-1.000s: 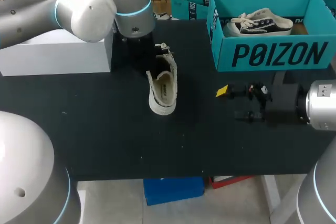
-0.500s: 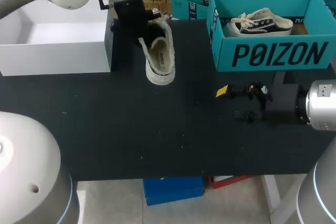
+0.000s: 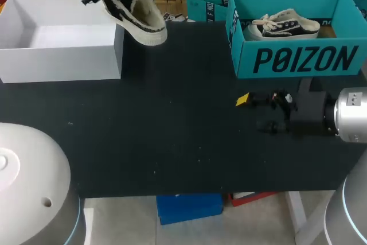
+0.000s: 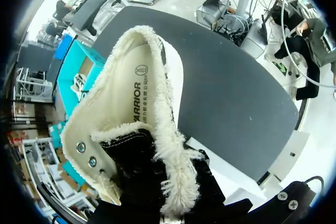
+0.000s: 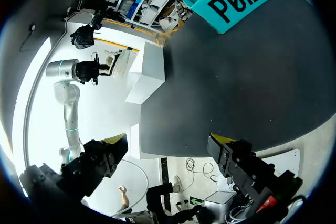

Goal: Take the shoe out of the shoebox, open the shoe tongue, remove and reinsert the insole, then place the shoe into the shoebox

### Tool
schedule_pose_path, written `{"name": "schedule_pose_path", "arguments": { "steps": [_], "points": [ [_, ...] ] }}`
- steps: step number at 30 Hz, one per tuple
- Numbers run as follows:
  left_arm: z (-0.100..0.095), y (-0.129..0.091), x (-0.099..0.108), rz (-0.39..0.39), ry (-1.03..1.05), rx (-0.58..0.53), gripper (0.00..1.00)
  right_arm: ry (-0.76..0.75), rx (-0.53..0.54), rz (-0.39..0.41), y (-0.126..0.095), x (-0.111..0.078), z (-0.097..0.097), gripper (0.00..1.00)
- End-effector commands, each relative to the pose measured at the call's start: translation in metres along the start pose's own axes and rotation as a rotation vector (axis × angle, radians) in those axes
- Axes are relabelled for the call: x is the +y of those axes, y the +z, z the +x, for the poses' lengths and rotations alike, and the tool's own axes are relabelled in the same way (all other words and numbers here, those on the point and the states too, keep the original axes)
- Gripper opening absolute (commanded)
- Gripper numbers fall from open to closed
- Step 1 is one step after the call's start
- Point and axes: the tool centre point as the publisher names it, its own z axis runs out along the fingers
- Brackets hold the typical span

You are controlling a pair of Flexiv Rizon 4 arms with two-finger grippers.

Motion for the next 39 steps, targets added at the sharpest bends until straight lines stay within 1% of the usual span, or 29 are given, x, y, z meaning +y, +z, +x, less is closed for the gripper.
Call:
{"name": "schedule_pose_path", "arguments": {
  "steps": [1,4,5,9,12,17,21,23,28,32,39],
  "points": [
    [0.033,-0.012,0.04,-0.009,-0.447,-0.094,0.0,0.0,0.001,0.0,0.0,0.0,0.0,1.0],
    [0.048,-0.014,0.062,-0.022,-0.525,-0.102,0.0,0.0,0.001,0.0,0.0,0.0,0.0,1.0],
    [0.056,-0.015,0.073,-0.034,-0.562,-0.108,0.0,0.0,0.001,0.0,0.0,0.0,0.0,1.0],
    [0.075,-0.017,0.096,-0.046,-0.65,-0.118,0.0,0.0,0.001,0.0,0.0,0.0,0.0,1.0],
    [0.087,-0.017,0.108,-0.059,-0.698,-0.118,0.0,0.0,0.001,0.0,0.0,0.0,0.0,1.0],
    [0.104,-0.013,0.12,-0.08,-0.782,-0.113,0.0,0.0,0.001,0.0,0.0,0.0,0.0,1.0],
    [0.125,-0.008,0.135,-0.116,-0.84,-0.098,0.0,0.0,0.001,0.0,0.0,0.0,0.0,1.0],
    [0.134,-0.005,0.142,-0.112,-0.87,-0.094,0.0,0.0,0.001,0.0,0.0,0.0,0.0,1.0],
    [0.146,0.001,0.15,-0.141,-0.898,-0.082,0.0,0.0,0.001,0.0,0.0,0.0,0.0,1.0],
    [0.15,0.008,0.158,-0.152,-0.897,-0.079,0.0,0.0,0.001,0.0,0.0,0.0,0.0,1.0],
    [0.154,0.032,0.181,-0.152,-0.899,-0.057,0.0,0.0,0.001,0.0,0.0,0.0,0.0,1.0]
  ]
}}
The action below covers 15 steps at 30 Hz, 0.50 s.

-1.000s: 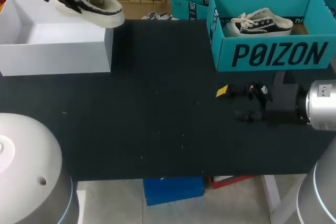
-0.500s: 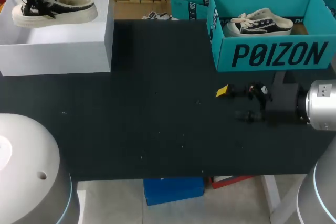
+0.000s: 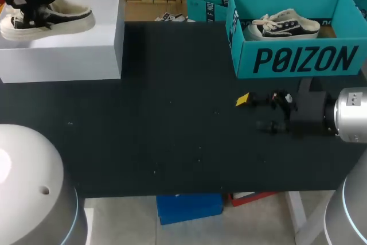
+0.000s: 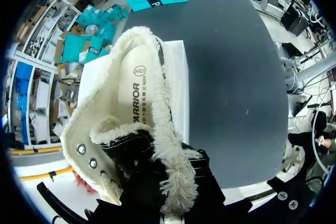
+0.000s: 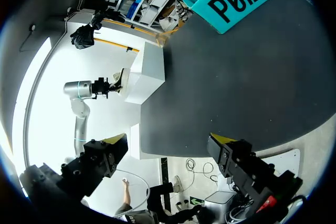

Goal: Take the shoe out of the shoebox, open the shoe tongue, remove and reinsert the insole, then place the shoe into the shoebox

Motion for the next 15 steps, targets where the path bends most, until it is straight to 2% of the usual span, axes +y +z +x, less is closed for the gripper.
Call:
{"name": "schedule_pose_path", "arguments": {
  "steps": [1,15],
  "points": [
    [-0.012,0.02,0.008,0.003,-0.01,0.012,0.0,0.0,0.0,0.0,0.0,0.0,0.0,1.0],
    [-0.026,0.067,0.026,-0.011,0.014,0.067,0.0,0.0,0.0,0.0,0.0,0.0,0.0,1.0]
  ]
}}
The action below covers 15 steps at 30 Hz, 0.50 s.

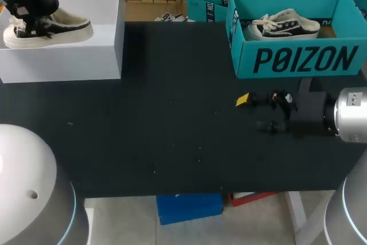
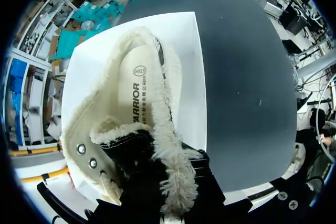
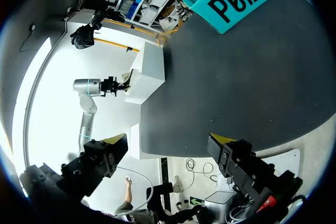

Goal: Take the shoe out of the shoebox, open the shoe tongue, remove and reinsert the insole, then place the shoe into the shoebox

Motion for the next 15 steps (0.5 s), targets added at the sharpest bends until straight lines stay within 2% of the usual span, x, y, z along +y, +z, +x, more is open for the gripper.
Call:
{"name": "schedule_pose_path", "arguments": {
  "steps": [1,15],
  "points": [
    [-0.01,0.014,0.001,-0.007,0.009,0.025,0.0,0.0,0.0,0.0,0.0,0.0,0.0,1.0],
    [-0.002,0.044,0.001,-0.028,0.02,0.093,0.0,0.0,0.0,0.0,0.0,0.0,0.0,1.0]
  ]
}}
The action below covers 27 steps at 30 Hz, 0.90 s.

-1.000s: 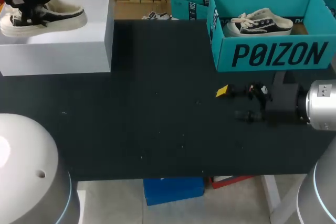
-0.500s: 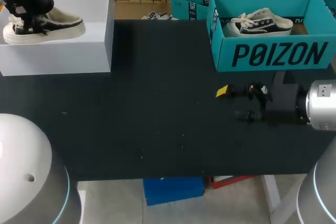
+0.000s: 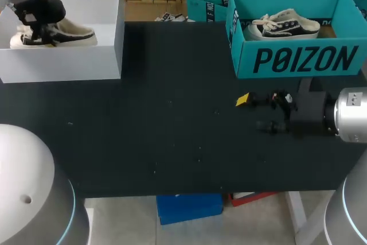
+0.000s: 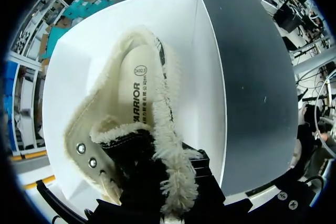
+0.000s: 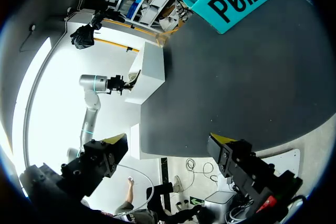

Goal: Take the shoe out of the shoebox, open the shoe tongue, remove and reinsert the insole, then place the shoe into the shoebox

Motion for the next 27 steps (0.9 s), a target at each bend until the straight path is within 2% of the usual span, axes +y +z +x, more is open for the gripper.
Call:
{"name": "schedule_pose_path", "arguments": {
  "steps": [1,10,22,25,26,27],
  "points": [
    [-0.002,0.007,-0.002,-0.003,0.004,0.026,0.0,0.0,0.0,0.0,0.0,0.0,0.0,1.0],
    [0.008,0.025,-0.003,-0.009,0.002,0.058,0.0,0.0,0.0,0.0,0.0,0.0,0.0,1.0],
    [0.012,0.035,0.001,-0.017,-0.008,0.083,0.0,0.0,0.0,0.0,0.0,0.0,0.0,1.0],
    [0.012,0.036,0.002,-0.016,-0.008,0.085,0.08,0.0,0.0,0.0,0.0,0.0,0.0,1.0],
    [0.012,0.036,0.002,-0.014,-0.007,0.085,0.15,0.0,0.0,0.0,0.0,0.0,0.0,1.0],
    [0.012,0.036,0.002,-0.012,-0.006,0.084,0.18,0.0,0.0,0.0,0.0,0.0,0.0,1.0]
  ]
}}
